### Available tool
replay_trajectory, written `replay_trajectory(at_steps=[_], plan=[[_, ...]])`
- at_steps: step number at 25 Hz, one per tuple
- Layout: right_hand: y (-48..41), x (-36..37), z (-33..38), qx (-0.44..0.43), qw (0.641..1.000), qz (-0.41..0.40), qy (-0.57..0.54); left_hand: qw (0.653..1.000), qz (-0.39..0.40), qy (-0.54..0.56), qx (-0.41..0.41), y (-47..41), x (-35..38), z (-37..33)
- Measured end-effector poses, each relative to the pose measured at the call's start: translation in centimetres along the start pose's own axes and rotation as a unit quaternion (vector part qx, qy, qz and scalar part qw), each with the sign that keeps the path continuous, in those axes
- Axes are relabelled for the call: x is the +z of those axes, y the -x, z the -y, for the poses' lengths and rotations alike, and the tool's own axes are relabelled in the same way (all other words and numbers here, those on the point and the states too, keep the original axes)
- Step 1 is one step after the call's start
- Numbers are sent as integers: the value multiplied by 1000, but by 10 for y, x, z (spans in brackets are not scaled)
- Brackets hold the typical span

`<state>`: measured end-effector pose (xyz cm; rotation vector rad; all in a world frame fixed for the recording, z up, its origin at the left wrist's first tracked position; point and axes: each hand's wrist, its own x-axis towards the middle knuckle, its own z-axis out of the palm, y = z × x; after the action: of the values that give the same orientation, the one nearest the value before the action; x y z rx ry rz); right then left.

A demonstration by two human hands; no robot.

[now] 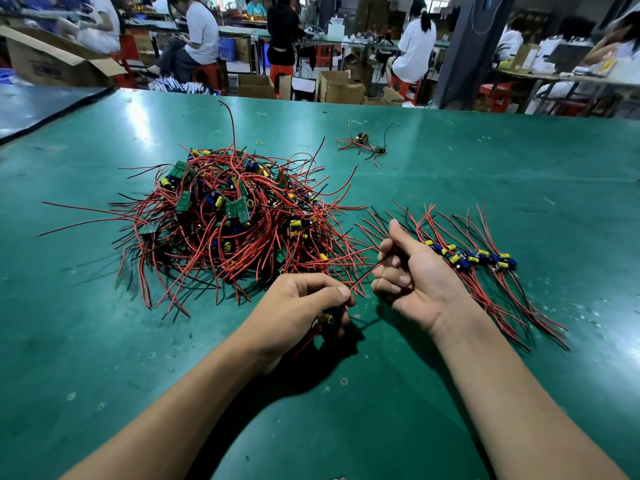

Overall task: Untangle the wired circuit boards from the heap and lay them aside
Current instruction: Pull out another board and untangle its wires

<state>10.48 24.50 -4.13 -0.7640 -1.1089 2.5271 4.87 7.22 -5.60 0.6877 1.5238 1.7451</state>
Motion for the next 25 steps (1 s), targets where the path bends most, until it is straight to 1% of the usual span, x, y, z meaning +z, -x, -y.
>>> replay_trajectory(at_steps=[1, 3, 5, 7, 8, 11, 14, 15, 17, 19, 21, 23, 25], plan=[[1, 1, -2, -15, 1000, 3, 23, 1000, -10, 10, -3, 0, 0, 0], [3, 4, -8, -63, 991, 27, 112, 999, -30, 28, -10, -1, 0, 1], [6, 7, -18, -101, 967, 74, 219, 998, -48, 40, -11, -2, 0, 1], [12, 12, -28, -91, 949, 122, 276, 996, -63, 61, -8, -4, 0, 1], [13, 13, -31, -76, 949, 132, 277, 995, -67, 71, -6, -4, -1, 1], [13, 13, -28, -69, 959, 110, 251, 995, -56, 78, -11, -5, -3, 1], [5, 11, -21, -111, 966, 60, 227, 997, -42, 67, -12, -5, -2, 1], [2, 10, -19, -117, 972, 39, 201, 997, -39, 61, -10, -5, -2, 1], [0, 9, -14, -98, 988, 10, 122, 999, -29, 41, -3, -4, -2, 2], [1, 9, -7, -52, 998, 18, 43, 1000, -16, 18, 6, -4, -2, 3], [4, 8, 0, 1, 998, 54, -14, 1000, -13, 8, 9, -3, -3, 4], [7, 6, 5, 38, 994, 84, -52, 1000, -19, 6, 9, -4, -4, 4], [9, 3, 10, 51, 993, 89, -59, 1000, -23, 2, 11, -3, -3, 5]])
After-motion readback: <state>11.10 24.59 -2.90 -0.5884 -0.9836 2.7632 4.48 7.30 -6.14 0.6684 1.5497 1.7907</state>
